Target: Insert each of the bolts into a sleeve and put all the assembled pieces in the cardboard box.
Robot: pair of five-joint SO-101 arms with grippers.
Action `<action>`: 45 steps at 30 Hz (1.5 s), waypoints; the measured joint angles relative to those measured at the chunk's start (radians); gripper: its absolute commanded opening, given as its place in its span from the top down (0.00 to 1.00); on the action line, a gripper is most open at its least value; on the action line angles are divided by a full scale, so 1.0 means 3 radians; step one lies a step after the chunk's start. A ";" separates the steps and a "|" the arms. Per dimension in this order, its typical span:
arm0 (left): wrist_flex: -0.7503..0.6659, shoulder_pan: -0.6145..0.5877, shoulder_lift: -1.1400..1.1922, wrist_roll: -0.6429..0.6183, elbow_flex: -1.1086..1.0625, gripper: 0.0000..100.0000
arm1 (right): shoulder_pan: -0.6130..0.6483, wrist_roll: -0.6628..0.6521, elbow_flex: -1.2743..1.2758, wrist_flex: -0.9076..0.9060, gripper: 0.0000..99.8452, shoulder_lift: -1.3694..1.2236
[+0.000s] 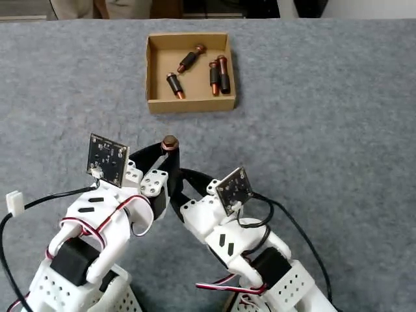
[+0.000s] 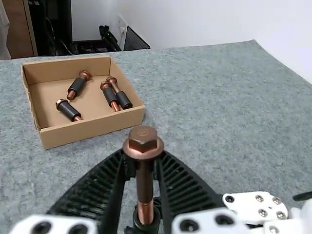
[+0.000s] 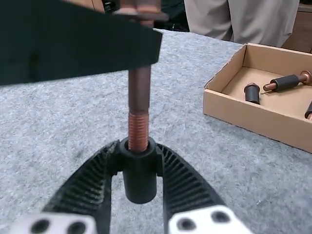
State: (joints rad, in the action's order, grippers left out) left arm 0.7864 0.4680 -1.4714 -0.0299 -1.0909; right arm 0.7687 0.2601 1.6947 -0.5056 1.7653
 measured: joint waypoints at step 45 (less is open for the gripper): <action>-0.0880 -0.0041 0.0005 -0.0005 -0.0363 0.98 | -0.0010 0.0005 0.0000 -0.0005 1.00 0.0000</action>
State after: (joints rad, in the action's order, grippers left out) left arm 0.5224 0.4557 -1.4699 -0.0315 -1.1999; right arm 0.7656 0.2616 1.6947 -0.5071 1.7653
